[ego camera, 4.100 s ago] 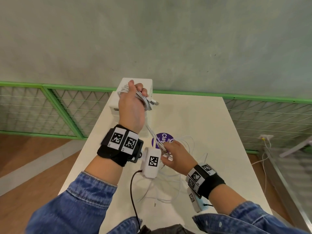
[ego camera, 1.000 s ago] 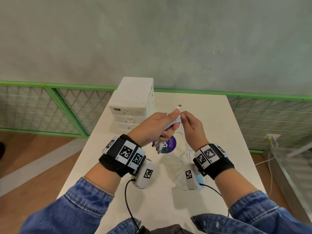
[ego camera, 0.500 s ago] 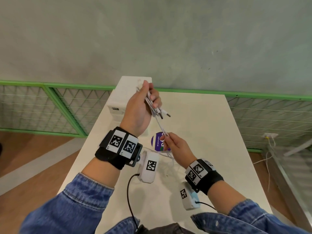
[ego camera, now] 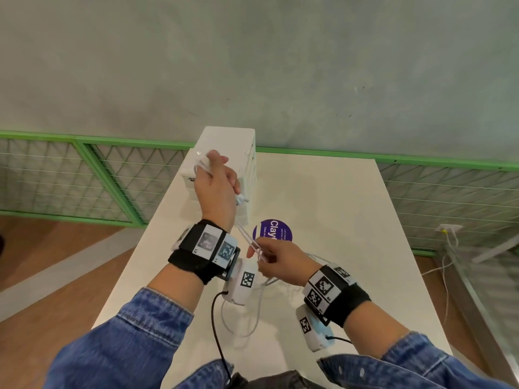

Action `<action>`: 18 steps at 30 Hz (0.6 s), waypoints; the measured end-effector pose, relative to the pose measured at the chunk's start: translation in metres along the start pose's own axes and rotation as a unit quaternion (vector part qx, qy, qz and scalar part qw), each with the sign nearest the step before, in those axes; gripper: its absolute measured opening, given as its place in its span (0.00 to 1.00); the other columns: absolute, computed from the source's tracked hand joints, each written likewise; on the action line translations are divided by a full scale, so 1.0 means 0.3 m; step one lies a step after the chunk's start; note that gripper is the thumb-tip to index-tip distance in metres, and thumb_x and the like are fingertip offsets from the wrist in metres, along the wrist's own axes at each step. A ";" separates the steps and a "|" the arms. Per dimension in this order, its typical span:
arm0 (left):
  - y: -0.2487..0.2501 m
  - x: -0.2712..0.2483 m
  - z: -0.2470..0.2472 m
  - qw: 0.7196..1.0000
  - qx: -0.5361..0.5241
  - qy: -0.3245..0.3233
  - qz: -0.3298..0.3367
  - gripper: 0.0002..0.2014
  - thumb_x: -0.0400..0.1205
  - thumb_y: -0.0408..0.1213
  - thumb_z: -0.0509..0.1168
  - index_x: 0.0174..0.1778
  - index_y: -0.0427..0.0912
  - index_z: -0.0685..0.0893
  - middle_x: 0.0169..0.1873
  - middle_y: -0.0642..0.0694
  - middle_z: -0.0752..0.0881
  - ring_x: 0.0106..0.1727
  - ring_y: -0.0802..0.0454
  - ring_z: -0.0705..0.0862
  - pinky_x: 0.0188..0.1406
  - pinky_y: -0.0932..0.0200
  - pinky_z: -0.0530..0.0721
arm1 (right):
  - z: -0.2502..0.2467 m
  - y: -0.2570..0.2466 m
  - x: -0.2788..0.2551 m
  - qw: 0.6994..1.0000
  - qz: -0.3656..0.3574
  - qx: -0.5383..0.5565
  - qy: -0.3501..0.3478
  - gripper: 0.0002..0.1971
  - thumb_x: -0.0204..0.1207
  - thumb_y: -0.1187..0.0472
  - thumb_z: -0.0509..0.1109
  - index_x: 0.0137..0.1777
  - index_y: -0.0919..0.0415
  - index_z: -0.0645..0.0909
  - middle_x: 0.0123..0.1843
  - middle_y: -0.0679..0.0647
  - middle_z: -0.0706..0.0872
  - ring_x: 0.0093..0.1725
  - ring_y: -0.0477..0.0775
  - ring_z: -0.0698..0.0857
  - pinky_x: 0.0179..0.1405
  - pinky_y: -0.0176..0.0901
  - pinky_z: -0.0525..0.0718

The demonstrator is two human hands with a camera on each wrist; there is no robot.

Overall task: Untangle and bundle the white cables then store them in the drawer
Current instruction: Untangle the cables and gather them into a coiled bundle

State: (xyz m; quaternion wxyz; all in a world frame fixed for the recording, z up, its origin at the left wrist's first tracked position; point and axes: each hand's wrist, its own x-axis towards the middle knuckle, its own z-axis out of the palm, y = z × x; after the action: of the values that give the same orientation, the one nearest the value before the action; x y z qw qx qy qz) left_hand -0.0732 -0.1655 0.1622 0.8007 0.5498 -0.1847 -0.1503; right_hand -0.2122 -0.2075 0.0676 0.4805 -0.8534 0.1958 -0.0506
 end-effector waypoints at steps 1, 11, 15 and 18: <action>-0.016 -0.004 -0.008 0.998 0.061 -0.021 0.024 0.13 0.87 0.43 0.54 0.45 0.36 0.73 0.24 0.46 0.72 0.22 0.54 0.69 0.21 0.62 0.71 | -0.006 -0.003 -0.003 1.000 -0.015 0.012 -0.006 0.12 0.74 0.60 0.69 0.49 0.39 0.80 0.34 0.58 0.78 0.33 0.49 0.76 0.43 0.41 0.79; -0.136 -0.012 -0.018 0.716 0.532 -0.449 0.046 0.24 0.81 0.57 0.62 0.32 0.41 0.66 0.29 0.44 0.76 0.22 0.48 0.75 0.21 0.60 0.72 | -0.091 -0.004 -0.003 0.991 -0.032 0.080 0.100 0.17 0.72 0.74 0.64 0.46 0.53 0.89 0.42 0.47 0.87 0.40 0.41 0.83 0.43 0.31 0.81; -0.122 -0.039 -0.023 0.689 0.527 -0.496 -0.029 0.23 0.78 0.56 0.67 0.40 0.38 0.71 0.24 0.42 0.82 0.14 0.52 0.74 0.14 0.65 0.70 | -0.104 0.026 -0.018 0.987 -0.023 0.082 0.138 0.08 0.71 0.69 0.65 0.40 0.55 0.81 0.37 0.55 0.85 0.35 0.46 0.78 0.36 0.35 0.76; -0.121 -0.042 -0.035 0.680 0.534 -0.502 -0.023 0.24 0.70 0.52 0.77 0.40 0.39 0.71 0.28 0.48 0.77 0.23 0.55 0.73 0.17 0.70 0.66 | -0.104 0.072 -0.020 0.989 -0.022 0.026 0.146 0.08 0.70 0.64 0.70 0.38 0.50 0.77 0.37 0.46 0.84 0.35 0.43 0.78 0.37 0.34 0.76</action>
State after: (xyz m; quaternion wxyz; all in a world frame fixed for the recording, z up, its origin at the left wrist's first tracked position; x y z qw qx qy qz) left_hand -0.0809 -0.1640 0.1230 0.1542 0.7302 -0.5952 -0.2980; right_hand -0.2323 -0.2403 0.0665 0.4674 -0.8281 0.2437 -0.1908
